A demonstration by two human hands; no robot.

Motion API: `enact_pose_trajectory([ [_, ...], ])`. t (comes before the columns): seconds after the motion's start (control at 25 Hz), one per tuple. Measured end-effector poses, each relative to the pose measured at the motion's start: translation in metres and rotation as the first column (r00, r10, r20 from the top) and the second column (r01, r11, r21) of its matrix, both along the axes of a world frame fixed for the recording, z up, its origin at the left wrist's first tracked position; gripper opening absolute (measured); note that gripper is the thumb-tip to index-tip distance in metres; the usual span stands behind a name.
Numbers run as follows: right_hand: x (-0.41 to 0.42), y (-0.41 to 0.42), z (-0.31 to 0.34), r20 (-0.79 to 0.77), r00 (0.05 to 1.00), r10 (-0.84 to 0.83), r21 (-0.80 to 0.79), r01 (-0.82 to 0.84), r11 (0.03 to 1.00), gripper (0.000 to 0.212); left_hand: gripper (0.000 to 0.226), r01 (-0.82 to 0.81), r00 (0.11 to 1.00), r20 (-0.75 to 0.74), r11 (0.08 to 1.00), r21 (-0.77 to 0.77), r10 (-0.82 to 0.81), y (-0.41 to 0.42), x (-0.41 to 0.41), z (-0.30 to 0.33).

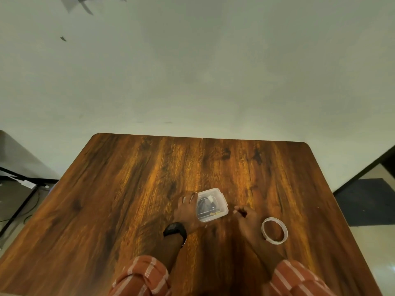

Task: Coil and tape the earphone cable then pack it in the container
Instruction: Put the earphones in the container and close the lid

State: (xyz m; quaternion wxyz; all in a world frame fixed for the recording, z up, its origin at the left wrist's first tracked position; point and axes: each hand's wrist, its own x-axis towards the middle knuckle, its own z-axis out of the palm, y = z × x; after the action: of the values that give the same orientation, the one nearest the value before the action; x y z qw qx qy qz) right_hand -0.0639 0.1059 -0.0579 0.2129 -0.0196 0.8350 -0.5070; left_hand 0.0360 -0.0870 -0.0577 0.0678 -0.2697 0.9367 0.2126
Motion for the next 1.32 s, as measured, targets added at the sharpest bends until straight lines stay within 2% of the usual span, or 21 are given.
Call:
enact_pose_trajectory([
  [0.12,-0.013,-0.017,-0.011,0.217,0.973,0.074,-0.097,-0.054,0.994,0.035,0.122,0.025,0.997,0.077,0.999,0.039,-0.028,-0.005,0.005,-0.001],
  [0.2,-0.013,-0.025,-0.016,0.26,0.962,0.088,-0.108,-0.061,0.992,0.031,0.122,0.012,0.997,0.077,0.993,0.117,-0.022,-0.009,0.01,-0.002],
  [0.32,-0.005,-0.028,-0.015,0.287,0.958,0.005,-0.118,0.03,0.993,0.019,0.075,-0.102,0.986,-0.101,0.958,0.269,0.133,-0.005,0.015,-0.002],
  [0.4,0.0,-0.026,-0.011,0.383,0.923,-0.041,-0.145,0.104,0.984,0.014,0.062,-0.269,0.907,-0.189,0.864,0.425,0.375,0.003,0.021,-0.006],
  [0.48,0.005,-0.019,-0.013,0.5,0.864,-0.052,-0.158,0.151,0.976,0.012,0.057,-0.409,0.793,-0.115,0.663,0.627,0.598,0.009,0.025,-0.008],
  [0.52,0.009,-0.014,-0.015,0.541,0.839,-0.053,-0.167,0.169,0.971,0.014,0.053,-0.429,0.775,-0.068,0.602,0.673,0.628,0.009,0.025,-0.008],
  [0.68,0.023,-0.001,-0.027,0.654,0.75,-0.097,-0.231,0.32,0.919,0.03,0.044,-0.446,0.842,0.054,0.637,0.629,0.536,0.002,0.016,-0.001],
  [0.76,0.025,-0.002,-0.023,0.616,0.772,-0.16,-0.233,0.372,0.898,0.039,0.047,-0.459,0.844,0.058,0.661,0.593,0.534,-0.002,0.016,-0.002],
  [0.84,0.025,-0.008,-0.016,0.456,0.868,-0.196,-0.216,0.321,0.922,0.044,0.047,-0.456,0.84,0.022,0.683,0.57,0.542,-0.002,0.019,-0.003],
  [0.96,0.031,-0.016,-0.005,0.205,0.964,-0.169,-0.132,0.198,0.971,0.035,0.04,-0.446,0.817,-0.085,0.719,0.534,0.57,0.004,0.024,-0.006],
  [1.08,0.036,-0.016,-0.001,0.076,0.994,-0.072,-0.043,0.075,0.996,0.033,0.036,-0.471,0.8,-0.181,0.786,0.4,0.572,0.017,0.025,-0.003],
  [1.16,0.034,-0.015,-0.002,0.016,1.0,-0.005,0.016,0.005,1.0,0.031,0.034,-0.444,0.819,-0.219,0.828,0.343,0.53,0.02,0.025,0.0],
  [1.32,0.03,-0.018,0.0,-0.133,0.98,0.146,0.161,-0.124,0.979,0.019,0.027,-0.408,0.853,-0.216,0.865,0.293,0.475,0.017,0.024,0.002],
])
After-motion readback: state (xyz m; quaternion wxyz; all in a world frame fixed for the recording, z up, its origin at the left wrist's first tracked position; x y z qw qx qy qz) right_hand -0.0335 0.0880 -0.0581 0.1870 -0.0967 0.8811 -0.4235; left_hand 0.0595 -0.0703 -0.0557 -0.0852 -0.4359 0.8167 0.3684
